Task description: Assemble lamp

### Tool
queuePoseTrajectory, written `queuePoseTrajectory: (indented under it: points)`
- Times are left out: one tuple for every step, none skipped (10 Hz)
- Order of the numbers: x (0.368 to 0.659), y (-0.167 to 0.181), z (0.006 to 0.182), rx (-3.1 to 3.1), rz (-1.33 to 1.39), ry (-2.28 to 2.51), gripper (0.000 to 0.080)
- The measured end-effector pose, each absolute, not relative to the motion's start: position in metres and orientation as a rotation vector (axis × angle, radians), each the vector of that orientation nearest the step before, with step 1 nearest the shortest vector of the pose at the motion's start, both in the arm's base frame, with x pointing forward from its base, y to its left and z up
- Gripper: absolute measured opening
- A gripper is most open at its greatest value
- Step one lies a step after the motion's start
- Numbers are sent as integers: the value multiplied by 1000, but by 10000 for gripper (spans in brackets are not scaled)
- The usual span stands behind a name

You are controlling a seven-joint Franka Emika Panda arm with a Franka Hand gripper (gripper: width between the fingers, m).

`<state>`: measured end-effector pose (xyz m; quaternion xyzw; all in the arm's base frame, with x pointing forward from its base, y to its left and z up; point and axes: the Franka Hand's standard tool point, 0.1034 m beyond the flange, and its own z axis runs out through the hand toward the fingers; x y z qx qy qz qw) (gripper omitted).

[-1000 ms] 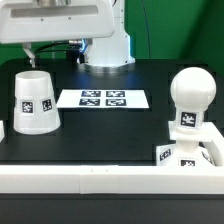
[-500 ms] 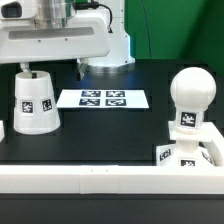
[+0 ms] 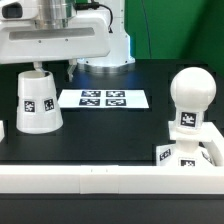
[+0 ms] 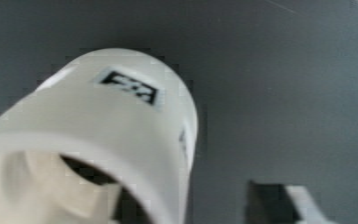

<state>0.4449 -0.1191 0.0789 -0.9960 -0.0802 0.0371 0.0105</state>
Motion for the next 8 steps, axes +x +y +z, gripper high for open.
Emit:
queuePoseTrajectory:
  points:
    - [445,-119,79,-3108,115,-251,110]
    - [446,-117,80,-3108,113,-255,43]
    - [446,-115,80,-3107,113,-261,43]
    - [447,-111,80,-3104,115,-273,43]
    - [447,-107,81,-3097,121,-281,43]
    - [448,-101,84,-3082,134,-277,43]
    - [452,-89,90,-3063,150,-267,43]
    - [460,-66,101,-3027,172,-212,43]
